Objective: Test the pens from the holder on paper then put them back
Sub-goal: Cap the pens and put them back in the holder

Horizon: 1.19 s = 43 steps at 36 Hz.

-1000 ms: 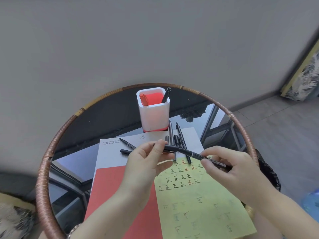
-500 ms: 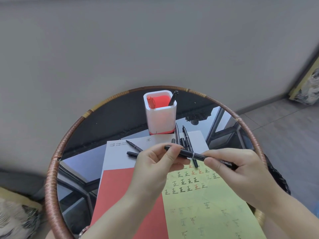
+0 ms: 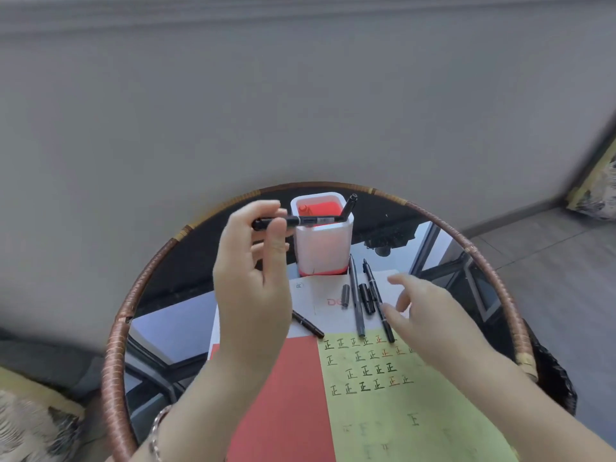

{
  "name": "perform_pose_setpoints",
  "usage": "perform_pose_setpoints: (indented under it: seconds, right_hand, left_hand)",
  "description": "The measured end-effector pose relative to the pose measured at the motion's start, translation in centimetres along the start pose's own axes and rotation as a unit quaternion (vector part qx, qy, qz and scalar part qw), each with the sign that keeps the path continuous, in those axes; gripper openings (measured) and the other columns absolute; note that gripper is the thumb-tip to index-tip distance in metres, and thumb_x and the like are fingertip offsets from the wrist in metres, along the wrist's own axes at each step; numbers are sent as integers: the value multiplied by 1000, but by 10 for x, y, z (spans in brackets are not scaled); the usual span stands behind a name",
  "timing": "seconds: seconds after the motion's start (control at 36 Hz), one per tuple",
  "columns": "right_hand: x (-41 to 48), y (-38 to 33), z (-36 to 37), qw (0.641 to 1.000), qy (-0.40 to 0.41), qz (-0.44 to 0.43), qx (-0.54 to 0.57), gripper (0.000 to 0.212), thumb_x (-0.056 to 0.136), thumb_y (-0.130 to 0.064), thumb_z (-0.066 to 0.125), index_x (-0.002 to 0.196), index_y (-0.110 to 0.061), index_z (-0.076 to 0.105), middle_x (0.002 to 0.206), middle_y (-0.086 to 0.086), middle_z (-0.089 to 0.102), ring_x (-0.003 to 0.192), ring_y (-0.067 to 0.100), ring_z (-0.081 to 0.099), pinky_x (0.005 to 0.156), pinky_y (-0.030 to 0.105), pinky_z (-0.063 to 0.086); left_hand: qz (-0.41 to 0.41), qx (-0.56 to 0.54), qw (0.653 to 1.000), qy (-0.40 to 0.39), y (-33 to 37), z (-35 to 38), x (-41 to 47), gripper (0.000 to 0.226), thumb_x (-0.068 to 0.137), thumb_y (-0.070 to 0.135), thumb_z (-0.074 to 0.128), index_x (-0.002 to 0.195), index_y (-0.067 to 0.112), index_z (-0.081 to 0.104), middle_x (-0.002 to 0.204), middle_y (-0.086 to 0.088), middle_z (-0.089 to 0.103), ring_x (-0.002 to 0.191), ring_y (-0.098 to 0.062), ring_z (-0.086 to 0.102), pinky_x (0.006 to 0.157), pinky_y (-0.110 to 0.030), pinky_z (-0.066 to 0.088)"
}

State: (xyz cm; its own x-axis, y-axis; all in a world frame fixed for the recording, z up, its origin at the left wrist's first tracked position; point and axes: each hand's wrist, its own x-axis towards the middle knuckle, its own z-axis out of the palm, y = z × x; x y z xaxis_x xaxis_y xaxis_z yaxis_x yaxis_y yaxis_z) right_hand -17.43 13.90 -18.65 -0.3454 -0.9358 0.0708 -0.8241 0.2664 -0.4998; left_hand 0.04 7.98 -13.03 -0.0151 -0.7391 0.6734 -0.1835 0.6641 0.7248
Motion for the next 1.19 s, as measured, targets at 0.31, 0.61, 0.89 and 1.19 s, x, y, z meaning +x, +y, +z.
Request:
perform_pose_setpoints:
  seconds: [0.31, 0.61, 0.89, 1.19]
  right_hand:
    - [19, -1, 25, 989, -71, 64, -112, 30, 90, -15, 41, 119, -9, 44, 103, 7, 55, 90, 24, 57, 66, 29, 42]
    - [-5, 28, -5, 996, -22, 84, 35, 32, 83, -11, 43, 114, -9, 50, 75, -1, 49, 62, 12, 45, 54, 26, 38]
    - [-25, 51, -18, 994, -19, 77, 80, 38, 91, -12, 33, 124, -20, 50, 104, -6, 56, 81, -4, 48, 61, 16, 36]
    - [-34, 51, -19, 989, -19, 88, 114, 34, 90, -11, 34, 103, -32, 58, 99, -12, 64, 90, 0, 54, 79, 21, 44]
  left_hand:
    - [33, 243, 956, -162, -31, 33, 54, 24, 93, 23, 52, 113, 13, 60, 95, -1, 64, 93, -17, 54, 78, -28, 43]
    - [233, 213, 930, -189, -48, 49, -2, 19, 79, 4, 55, 95, 8, 65, 95, -3, 67, 96, -21, 57, 82, -28, 36]
    - [41, 323, 829, -454, -67, 80, -30, 46, 85, 35, 55, 128, 18, 48, 133, 6, 49, 133, -15, 20, 101, -32, 20]
    - [-156, 8, 946, -284, -31, 59, -29, 35, 96, 35, 35, 73, 12, 50, 68, 2, 53, 62, -14, 49, 55, -17, 37]
